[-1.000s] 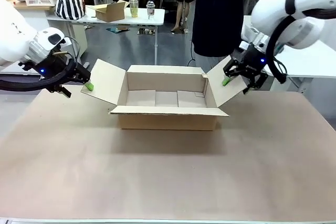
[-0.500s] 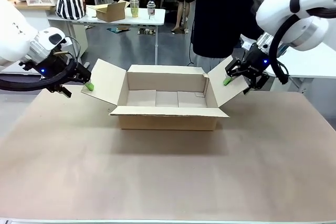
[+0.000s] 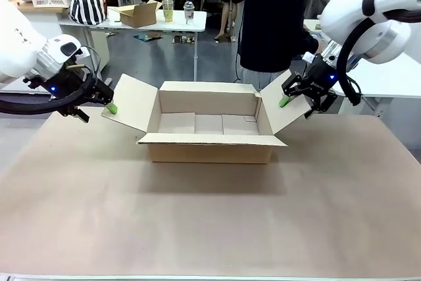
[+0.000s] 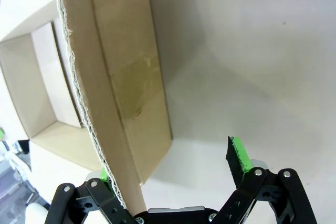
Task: Pack the gift set into the box.
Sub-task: Lift both hands away from the flaps of the Package Box.
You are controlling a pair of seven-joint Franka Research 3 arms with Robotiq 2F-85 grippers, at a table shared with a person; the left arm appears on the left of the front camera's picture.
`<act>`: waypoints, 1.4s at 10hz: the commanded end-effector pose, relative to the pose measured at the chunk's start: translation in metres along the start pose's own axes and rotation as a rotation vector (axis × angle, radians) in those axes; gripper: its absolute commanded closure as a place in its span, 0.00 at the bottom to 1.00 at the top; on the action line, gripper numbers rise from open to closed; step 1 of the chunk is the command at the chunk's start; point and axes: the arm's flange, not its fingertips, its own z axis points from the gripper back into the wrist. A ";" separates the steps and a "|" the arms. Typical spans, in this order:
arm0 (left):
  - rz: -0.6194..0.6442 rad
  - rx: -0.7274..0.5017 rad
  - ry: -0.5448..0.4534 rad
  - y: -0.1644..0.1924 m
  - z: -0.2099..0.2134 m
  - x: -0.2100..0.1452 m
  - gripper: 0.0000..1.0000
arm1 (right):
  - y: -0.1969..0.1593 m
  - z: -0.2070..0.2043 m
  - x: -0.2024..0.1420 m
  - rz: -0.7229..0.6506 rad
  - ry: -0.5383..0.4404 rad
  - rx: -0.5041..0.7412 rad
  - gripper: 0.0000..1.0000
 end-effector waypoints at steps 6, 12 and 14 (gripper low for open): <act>0.008 0.009 0.012 -0.001 0.004 0.001 0.00 | 0.002 -0.004 0.001 -0.007 0.003 -0.019 0.00; 0.008 0.009 0.012 -0.001 0.004 0.001 0.00 | 0.002 -0.004 0.001 -0.007 0.003 -0.019 0.00; 0.008 0.009 0.012 -0.001 0.004 0.001 0.00 | 0.002 -0.004 0.001 -0.007 0.003 -0.019 0.00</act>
